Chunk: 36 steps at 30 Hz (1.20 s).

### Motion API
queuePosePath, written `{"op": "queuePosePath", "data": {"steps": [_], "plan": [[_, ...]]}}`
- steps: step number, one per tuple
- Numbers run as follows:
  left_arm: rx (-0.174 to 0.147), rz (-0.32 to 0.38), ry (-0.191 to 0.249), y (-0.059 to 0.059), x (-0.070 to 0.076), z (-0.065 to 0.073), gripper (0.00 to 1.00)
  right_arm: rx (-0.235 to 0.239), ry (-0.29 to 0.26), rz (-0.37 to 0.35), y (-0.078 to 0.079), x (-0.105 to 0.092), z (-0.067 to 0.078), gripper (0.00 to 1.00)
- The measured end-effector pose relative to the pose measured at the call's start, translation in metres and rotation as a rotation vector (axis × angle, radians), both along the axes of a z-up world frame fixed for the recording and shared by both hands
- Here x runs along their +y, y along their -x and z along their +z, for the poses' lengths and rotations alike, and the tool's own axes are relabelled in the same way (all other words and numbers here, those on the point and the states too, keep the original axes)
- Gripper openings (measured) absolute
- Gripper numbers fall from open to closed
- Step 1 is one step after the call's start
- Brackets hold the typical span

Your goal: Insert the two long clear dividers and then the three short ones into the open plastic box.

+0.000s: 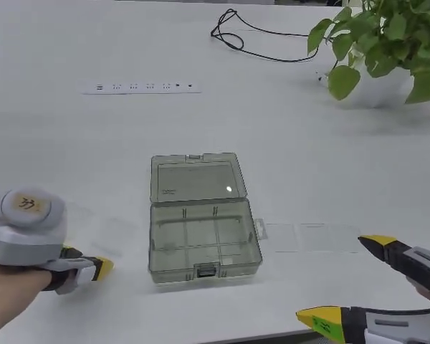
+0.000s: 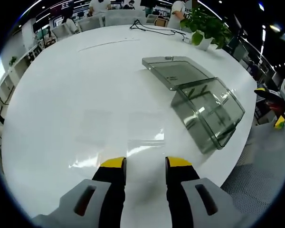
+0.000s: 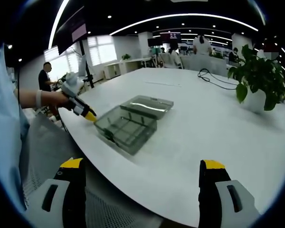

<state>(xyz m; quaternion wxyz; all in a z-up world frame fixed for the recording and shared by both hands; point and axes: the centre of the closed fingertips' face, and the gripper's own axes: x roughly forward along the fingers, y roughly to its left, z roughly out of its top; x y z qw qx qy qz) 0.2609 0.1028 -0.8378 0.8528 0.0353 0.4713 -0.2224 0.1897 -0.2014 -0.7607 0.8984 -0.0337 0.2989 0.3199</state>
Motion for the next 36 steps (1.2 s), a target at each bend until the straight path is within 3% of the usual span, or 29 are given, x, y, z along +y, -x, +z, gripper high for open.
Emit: {"op": "queuePosePath", "data": {"steps": [5,12,18,26,36], "plan": [[-0.023,0.02,0.024,-0.002,-0.001,0.007,0.31,0.007,-0.008,-0.01,-0.003,0.0,-0.001,1.0],[-0.091,0.046,0.074,-0.007,-0.005,0.03,0.31,0.02,-0.036,-0.023,-0.007,0.003,-0.002,0.98],[-0.152,0.025,0.097,-0.012,-0.016,0.051,0.31,0.026,-0.066,-0.03,-0.013,0.009,0.001,0.97],[-0.188,-0.002,0.136,-0.015,-0.038,0.063,0.31,0.037,-0.08,-0.009,-0.023,0.022,0.004,0.91],[-0.227,-0.037,0.2,-0.018,-0.076,0.077,0.31,0.004,-0.233,0.002,-0.046,0.06,0.034,0.75]]}}
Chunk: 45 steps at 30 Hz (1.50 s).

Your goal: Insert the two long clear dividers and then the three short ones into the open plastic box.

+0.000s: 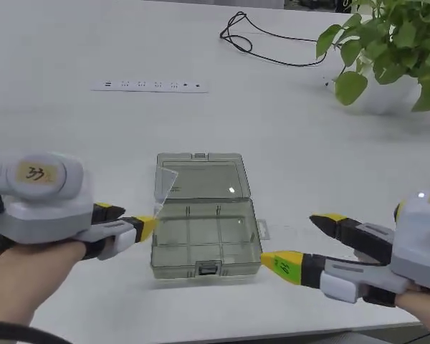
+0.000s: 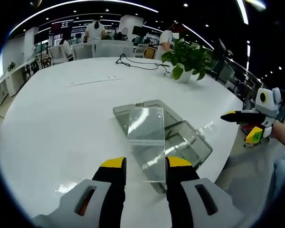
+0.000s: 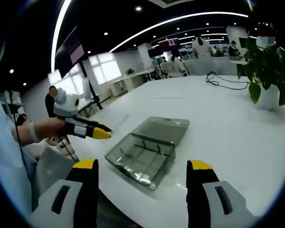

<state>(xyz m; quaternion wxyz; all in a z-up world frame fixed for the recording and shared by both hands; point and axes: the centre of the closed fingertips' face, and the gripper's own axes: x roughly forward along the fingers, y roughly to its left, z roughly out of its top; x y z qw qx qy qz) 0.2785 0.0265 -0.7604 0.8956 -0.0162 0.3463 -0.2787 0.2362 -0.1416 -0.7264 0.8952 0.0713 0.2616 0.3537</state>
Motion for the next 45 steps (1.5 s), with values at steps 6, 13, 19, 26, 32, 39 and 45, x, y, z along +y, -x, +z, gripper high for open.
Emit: {"op": "queuePosePath", "data": {"steps": [6,13,19,26,32,39,45], "plan": [[-0.034,-0.022,0.03,-0.003,-0.021,0.011,0.31,0.035,-0.141,-0.019,-0.014,0.025,0.016,0.64],[-0.055,-0.037,0.057,-0.004,-0.036,0.018,0.31,0.107,-0.33,-0.124,-0.033,0.038,0.025,0.44],[-0.065,-0.054,0.064,-0.002,-0.045,0.021,0.31,0.156,-0.346,-0.132,-0.04,0.048,0.02,0.3],[-0.075,-0.062,0.079,-0.002,-0.052,0.023,0.31,0.296,-0.548,-0.206,-0.052,0.057,0.023,0.19],[-0.083,-0.063,0.093,-0.004,-0.058,0.026,0.31,0.323,-0.525,-0.214,-0.057,0.065,0.012,0.14],[-0.084,-0.07,0.101,-0.003,-0.062,0.026,0.31,0.316,-0.512,-0.202,-0.058,0.075,0.011,0.07],[-0.082,-0.068,0.107,-0.003,-0.063,0.027,0.31,0.316,-0.517,-0.208,-0.06,0.074,0.012,0.03]]}}
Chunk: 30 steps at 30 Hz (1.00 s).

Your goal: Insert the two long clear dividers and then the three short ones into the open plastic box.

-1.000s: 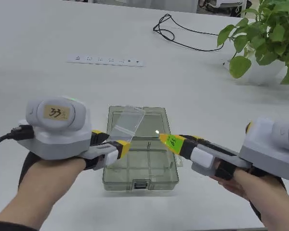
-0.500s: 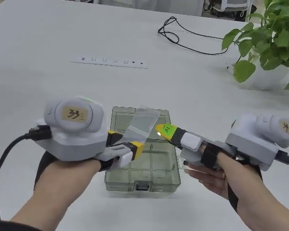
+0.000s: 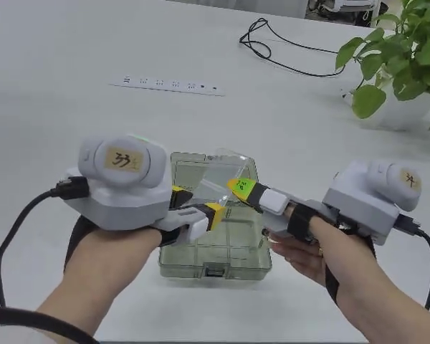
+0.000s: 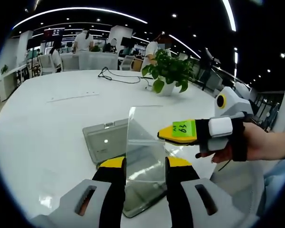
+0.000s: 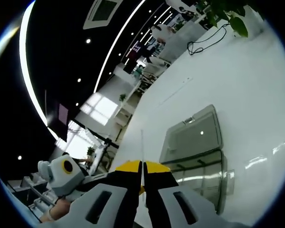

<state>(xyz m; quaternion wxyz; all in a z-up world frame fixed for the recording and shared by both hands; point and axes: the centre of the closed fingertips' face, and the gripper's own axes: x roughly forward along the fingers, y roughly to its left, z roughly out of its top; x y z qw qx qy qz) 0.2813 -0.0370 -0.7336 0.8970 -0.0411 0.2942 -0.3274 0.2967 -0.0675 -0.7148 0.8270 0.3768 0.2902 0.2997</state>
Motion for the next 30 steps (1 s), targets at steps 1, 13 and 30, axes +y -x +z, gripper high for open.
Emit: {"op": "queuePosePath", "data": {"steps": [1,13,30], "plan": [[-0.002,-0.001,-0.002,-0.0002,-0.0001,-0.0002,0.31,-0.004,0.007,0.005,-0.0003,0.0,-0.0002,0.03],[0.005,-0.004,0.002,0.0008,-0.0014,-0.0017,0.31,0.004,0.031,0.02,-0.001,-0.0001,-0.0038,0.03],[-0.04,-0.039,-0.021,0.0051,0.0047,-0.0063,0.53,0.039,0.089,0.054,-0.0024,-0.0081,-0.0064,0.02]]}}
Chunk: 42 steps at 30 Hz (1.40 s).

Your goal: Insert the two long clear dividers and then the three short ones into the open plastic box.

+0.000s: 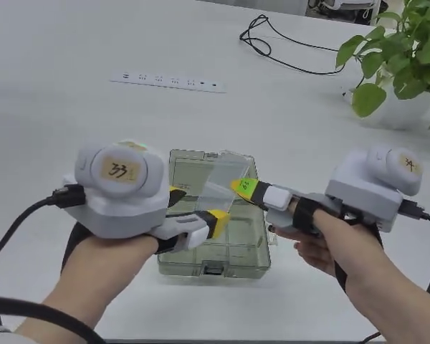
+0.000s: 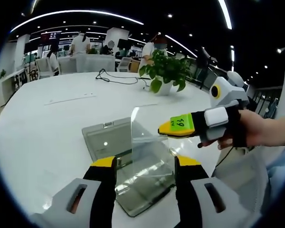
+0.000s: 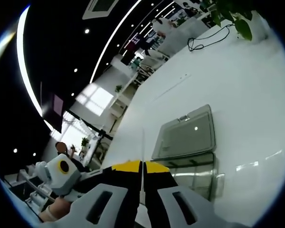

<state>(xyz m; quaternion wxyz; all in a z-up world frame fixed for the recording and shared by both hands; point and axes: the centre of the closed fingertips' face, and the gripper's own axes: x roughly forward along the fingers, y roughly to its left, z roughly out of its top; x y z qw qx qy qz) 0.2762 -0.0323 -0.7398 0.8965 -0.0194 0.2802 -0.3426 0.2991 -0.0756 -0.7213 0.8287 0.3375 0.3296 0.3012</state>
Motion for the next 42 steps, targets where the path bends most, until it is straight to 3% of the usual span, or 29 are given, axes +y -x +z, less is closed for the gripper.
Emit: {"op": "queuePosePath", "data": {"steps": [2,7,13,16,20,21,23,27,32,35,38,42], "plan": [[-0.016,-0.021,-0.027,0.002,0.004,-0.004,0.65,0.013,0.028,0.01,-0.001,-0.004,-0.001,0.02],[-0.054,-0.047,-0.088,0.005,0.02,-0.009,0.75,0.047,0.061,0.025,-0.004,-0.012,0.001,0.02],[-0.06,-0.071,-0.156,0.018,0.038,-0.021,0.88,0.117,0.114,0.073,0.003,-0.016,-0.003,0.02],[-0.07,-0.074,-0.171,0.023,0.043,-0.023,0.9,0.146,0.145,0.095,0.005,-0.017,-0.005,0.02],[-0.095,-0.085,-0.175,0.027,0.046,-0.025,0.99,0.233,0.166,0.149,0.007,-0.018,-0.008,0.02],[-0.102,-0.095,-0.181,0.028,0.046,-0.025,1.0,0.235,0.185,0.156,0.004,-0.019,-0.007,0.02],[-0.119,-0.105,-0.198,0.028,0.046,-0.025,1.0,0.256,0.226,0.185,0.004,-0.02,-0.008,0.02],[-0.119,-0.101,-0.217,0.027,0.05,-0.027,1.0,0.304,0.247,0.209,0.004,-0.02,-0.012,0.02],[-0.135,-0.093,-0.264,0.028,0.057,-0.03,1.0,0.34,0.384,0.271,0.014,-0.028,-0.014,0.02],[-0.141,-0.089,-0.285,0.029,0.061,-0.034,1.0,0.373,0.37,0.269,0.01,-0.031,-0.017,0.02],[-0.146,-0.074,-0.286,0.03,0.065,-0.037,1.0,0.402,0.43,0.285,0.01,-0.037,-0.023,0.02],[-0.186,-0.067,-0.32,0.03,0.067,-0.038,1.0,0.456,0.437,0.277,0.006,-0.04,-0.026,0.02]]}}
